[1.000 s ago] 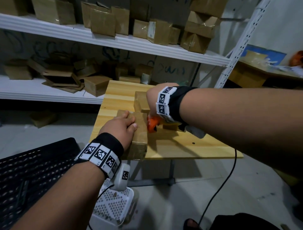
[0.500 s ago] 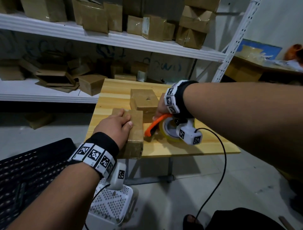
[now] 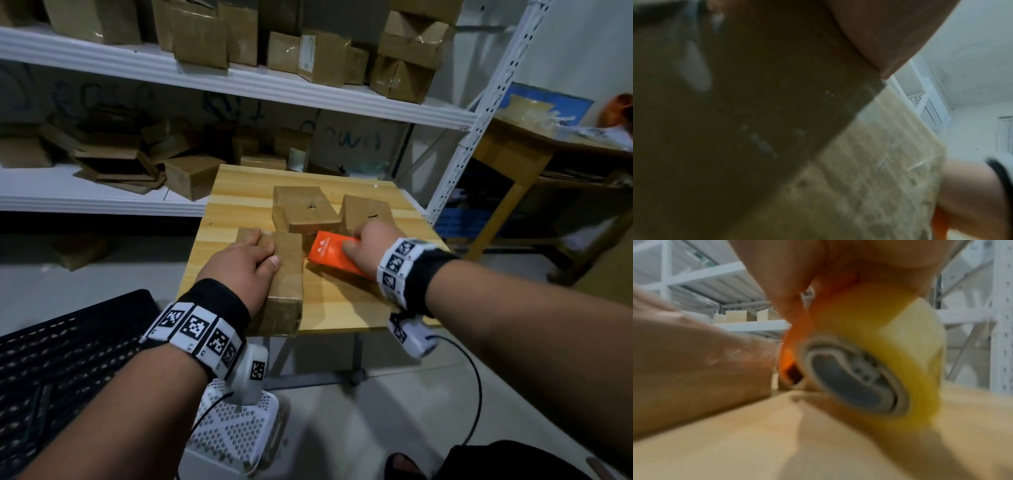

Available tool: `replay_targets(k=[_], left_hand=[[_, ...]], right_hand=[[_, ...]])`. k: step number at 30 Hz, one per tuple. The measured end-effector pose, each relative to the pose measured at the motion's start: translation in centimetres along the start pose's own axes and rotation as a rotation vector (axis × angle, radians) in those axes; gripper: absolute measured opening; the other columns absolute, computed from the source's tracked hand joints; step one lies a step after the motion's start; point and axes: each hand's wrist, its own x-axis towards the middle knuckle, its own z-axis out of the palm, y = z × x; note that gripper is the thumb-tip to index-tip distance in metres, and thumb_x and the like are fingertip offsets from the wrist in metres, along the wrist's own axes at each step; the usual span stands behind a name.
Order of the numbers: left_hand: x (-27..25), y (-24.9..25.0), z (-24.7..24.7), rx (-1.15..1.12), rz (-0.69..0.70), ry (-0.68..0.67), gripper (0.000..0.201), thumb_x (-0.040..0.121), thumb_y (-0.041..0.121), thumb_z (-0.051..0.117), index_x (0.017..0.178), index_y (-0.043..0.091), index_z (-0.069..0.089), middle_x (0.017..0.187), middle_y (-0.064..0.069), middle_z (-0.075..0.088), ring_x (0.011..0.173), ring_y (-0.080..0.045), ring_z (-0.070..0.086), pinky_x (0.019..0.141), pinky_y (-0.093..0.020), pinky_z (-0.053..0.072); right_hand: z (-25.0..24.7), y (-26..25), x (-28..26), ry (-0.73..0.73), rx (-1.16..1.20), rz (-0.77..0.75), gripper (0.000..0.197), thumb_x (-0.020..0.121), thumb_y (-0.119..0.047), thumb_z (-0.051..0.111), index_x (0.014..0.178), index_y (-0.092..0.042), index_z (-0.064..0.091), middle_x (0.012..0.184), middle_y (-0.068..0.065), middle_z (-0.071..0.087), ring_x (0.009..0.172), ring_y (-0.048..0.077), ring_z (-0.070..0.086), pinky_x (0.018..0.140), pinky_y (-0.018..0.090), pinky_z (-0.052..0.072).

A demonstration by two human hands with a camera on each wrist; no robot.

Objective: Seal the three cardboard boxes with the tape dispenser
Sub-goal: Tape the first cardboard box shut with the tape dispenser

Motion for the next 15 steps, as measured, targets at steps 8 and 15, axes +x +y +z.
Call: replay_targets(k=[8,15], left_hand=[[-0.6,0.1,0.1,-0.02,-0.001,0.0,0.047,0.106,0.037,0.043,0.151,0.026,0.045,0.167,0.012,0.02,0.15,-0.018,0.028,0.119,-0.031,0.021],[-0.4,-0.4,0.4,-0.087,-0.059,0.018,0.063,0.103,0.039,0.051,0.158,0.019,0.027,0.168,0.0,0.018,0.15,-0.021,0.028,0.122,-0.038,0.025]], right_hand=[[3.3,1.6,-2.6,0.115,-0.032,-0.111,0.062,0.095,-0.058,0.062,0.148,-0.027,0.053,0.14,0.007,0.057,0.127,0.028,0.055,0.103,0.04,0.047],[3.3,-1.7,-4.0,0.124,0.856,-0.19,0.106,0.075,-0.1,0.022,0.141,-0.026,0.061,0.139,0.0,0.066,0.128,0.018,0.06,0.109,0.043,0.044]])
